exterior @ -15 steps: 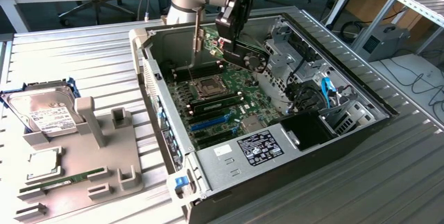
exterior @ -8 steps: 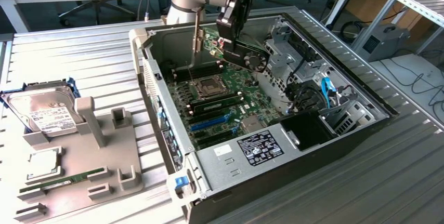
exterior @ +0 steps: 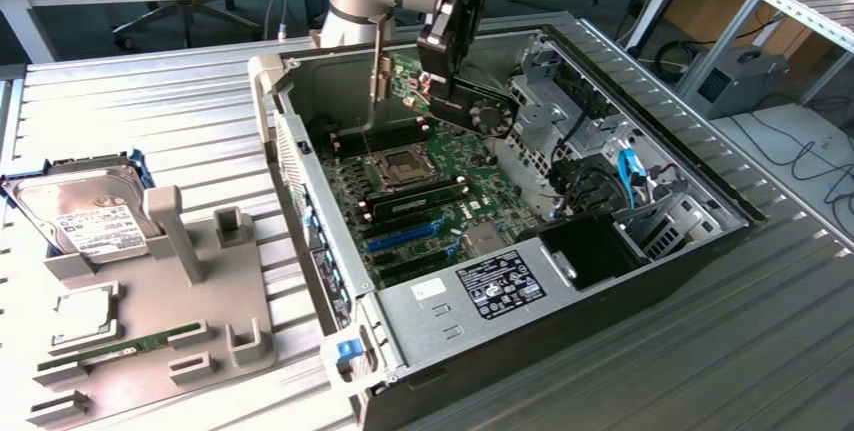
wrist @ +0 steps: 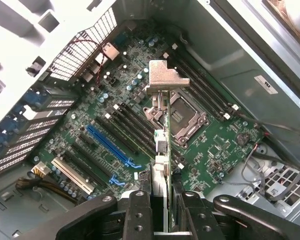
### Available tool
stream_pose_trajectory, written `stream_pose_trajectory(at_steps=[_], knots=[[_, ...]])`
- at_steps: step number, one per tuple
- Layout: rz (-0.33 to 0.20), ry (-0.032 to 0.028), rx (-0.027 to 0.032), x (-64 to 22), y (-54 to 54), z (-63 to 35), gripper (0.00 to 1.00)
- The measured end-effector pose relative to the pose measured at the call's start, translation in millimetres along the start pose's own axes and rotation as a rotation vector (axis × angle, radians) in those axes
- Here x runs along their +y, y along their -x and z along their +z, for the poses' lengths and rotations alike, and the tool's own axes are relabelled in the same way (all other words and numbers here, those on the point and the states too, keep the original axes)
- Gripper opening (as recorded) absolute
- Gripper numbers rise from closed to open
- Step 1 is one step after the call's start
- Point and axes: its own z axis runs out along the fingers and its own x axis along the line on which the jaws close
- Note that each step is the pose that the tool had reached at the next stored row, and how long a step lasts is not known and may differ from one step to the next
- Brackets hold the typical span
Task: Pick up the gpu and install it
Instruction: 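Insert the gpu into the slot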
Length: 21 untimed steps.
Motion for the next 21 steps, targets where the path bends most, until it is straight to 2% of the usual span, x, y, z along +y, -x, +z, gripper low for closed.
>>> stream_pose_trajectory(at_steps=[21], knots=[[-0.054, 0.0016, -0.0016, 0.0, 0.0, 0.0, 0.27]])
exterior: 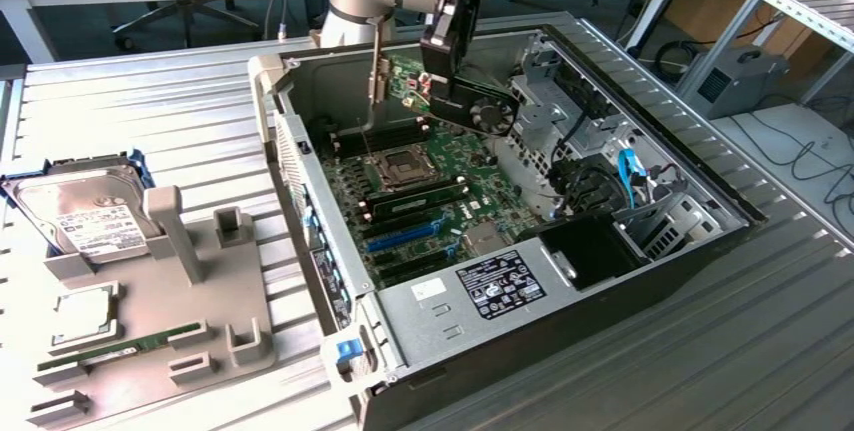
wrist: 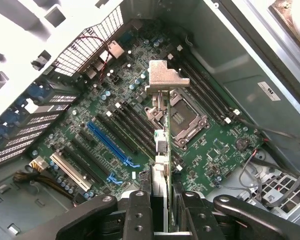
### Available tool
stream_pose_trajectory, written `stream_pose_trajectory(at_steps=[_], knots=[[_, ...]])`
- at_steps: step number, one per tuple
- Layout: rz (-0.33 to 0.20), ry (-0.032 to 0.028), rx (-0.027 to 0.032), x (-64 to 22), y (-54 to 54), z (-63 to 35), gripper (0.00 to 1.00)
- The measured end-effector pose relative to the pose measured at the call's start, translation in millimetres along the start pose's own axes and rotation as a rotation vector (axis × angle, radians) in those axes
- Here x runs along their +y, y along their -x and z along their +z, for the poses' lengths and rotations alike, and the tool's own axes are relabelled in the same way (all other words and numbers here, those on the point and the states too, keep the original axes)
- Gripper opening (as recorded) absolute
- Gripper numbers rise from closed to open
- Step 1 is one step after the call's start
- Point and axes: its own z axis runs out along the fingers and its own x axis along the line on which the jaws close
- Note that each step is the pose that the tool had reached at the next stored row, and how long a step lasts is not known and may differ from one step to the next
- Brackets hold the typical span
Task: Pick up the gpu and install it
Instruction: 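Insert the gpu into the slot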
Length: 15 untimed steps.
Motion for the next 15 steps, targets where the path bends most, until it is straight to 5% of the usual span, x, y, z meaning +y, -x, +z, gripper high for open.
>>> stream_pose_trajectory(at_steps=[15], knots=[[-0.031, 0.0009, -0.0009, 0.0, 0.0, 0.0, 0.27]])
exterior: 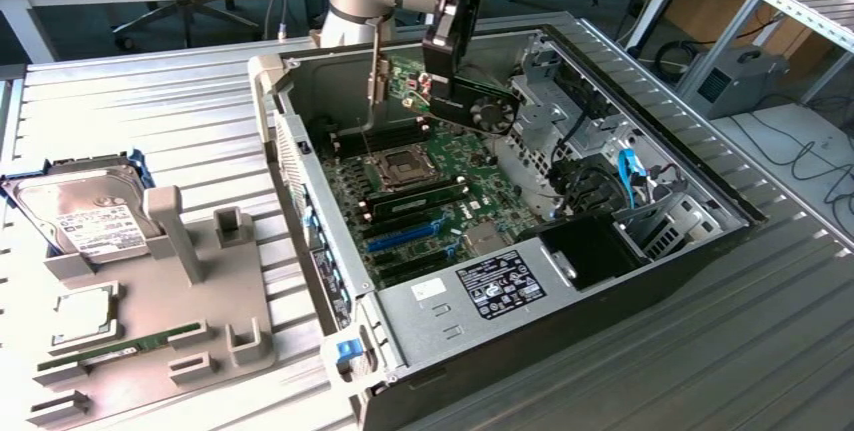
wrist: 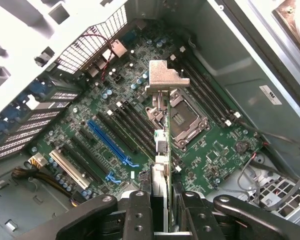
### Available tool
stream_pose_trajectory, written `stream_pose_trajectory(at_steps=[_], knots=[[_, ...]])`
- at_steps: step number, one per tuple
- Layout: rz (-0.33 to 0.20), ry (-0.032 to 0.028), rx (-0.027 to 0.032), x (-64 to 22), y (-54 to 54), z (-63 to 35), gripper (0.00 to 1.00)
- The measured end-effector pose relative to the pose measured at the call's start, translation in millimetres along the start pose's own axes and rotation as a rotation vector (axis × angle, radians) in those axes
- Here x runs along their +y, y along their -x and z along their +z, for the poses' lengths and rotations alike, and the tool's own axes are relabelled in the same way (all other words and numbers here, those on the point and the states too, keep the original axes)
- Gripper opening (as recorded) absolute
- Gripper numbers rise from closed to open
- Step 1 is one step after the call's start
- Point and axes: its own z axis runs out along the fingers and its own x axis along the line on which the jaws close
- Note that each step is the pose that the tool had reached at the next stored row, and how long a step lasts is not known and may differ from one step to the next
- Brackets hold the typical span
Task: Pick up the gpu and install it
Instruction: 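Insert the gpu into the slot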
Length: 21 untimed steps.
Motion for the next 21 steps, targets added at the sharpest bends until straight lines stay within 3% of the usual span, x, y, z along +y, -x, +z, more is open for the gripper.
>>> stream_pose_trajectory(at_steps=[21], knots=[[-0.052, 0.0016, -0.0015, 0.0, 0.0, 0.0, 0.27]])
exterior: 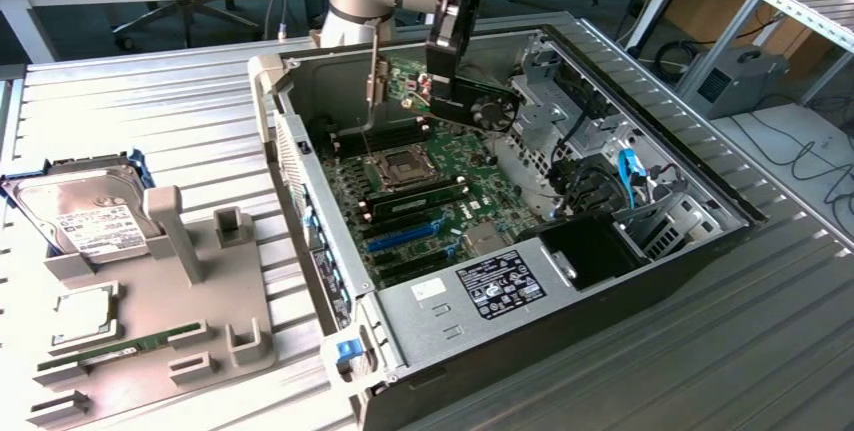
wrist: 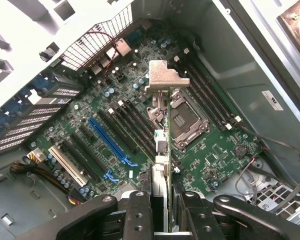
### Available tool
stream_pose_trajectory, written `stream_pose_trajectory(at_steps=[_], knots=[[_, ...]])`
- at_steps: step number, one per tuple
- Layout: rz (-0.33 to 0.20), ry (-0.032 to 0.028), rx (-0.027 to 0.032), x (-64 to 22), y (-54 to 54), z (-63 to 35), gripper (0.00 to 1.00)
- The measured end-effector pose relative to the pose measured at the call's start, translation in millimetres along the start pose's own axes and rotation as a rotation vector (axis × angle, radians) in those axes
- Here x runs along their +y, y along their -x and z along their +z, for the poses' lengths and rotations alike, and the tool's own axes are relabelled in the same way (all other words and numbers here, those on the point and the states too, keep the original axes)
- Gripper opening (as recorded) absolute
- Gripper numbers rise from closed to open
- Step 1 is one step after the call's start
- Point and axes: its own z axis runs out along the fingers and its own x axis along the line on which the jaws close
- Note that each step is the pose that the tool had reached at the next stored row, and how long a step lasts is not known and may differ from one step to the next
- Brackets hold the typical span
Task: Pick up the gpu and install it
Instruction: 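Insert the gpu into the slot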
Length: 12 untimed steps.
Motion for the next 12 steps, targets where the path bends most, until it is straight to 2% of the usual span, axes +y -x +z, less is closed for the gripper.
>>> stream_pose_trajectory(at_steps=[3, 4, 5, 12], knots=[[-0.012, 0.0003, -0.0003, 0.0, 0.0, 0.0, 0.27], [-0.041, 0.0012, -0.0012, 0.0, 0.0, 0.0, 0.27], [-0.049, 0.0015, -0.0014, 0.0, 0.0, 0.0, 0.27], [-0.072, 0.0022, -0.0021, 0.0, 0.0, 0.0, 0.27]])
